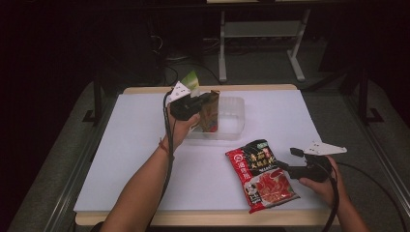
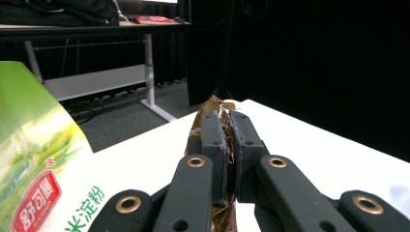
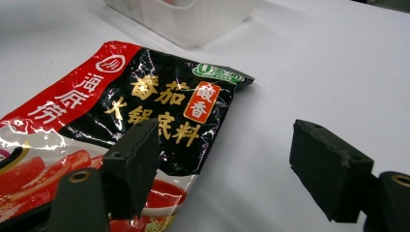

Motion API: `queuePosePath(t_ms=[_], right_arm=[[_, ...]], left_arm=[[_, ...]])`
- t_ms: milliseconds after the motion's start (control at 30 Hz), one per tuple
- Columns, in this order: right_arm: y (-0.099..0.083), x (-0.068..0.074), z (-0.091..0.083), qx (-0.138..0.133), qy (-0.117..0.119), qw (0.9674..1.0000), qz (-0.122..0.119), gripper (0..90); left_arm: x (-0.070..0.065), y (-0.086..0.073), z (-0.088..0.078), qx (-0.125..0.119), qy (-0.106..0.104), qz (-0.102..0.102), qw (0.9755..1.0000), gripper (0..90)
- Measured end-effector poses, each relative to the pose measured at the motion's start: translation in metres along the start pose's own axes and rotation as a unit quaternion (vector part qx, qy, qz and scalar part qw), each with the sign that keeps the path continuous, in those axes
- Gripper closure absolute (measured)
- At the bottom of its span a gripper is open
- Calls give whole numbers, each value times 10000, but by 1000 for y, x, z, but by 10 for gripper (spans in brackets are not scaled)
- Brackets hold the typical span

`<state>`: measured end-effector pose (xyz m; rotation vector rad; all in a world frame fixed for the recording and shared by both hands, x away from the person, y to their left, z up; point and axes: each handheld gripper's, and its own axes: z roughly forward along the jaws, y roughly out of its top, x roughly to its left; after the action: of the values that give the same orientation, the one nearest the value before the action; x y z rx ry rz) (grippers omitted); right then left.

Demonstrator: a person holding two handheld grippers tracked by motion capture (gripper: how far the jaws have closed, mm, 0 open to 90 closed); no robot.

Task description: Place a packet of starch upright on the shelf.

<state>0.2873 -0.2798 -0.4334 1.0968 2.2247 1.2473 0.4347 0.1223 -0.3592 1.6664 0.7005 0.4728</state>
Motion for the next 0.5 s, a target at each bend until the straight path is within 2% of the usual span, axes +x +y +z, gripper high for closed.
queuePosePath(t_ms=[233,500], right_arm=[[0,1,0,16,10,10000,-26,254],[0,1,1,27,12,10000,-28,254]], left_arm=[[-4,2,-5,141,3,216,9997,857],[-5,5,-6,243,33,310,9992,837]])
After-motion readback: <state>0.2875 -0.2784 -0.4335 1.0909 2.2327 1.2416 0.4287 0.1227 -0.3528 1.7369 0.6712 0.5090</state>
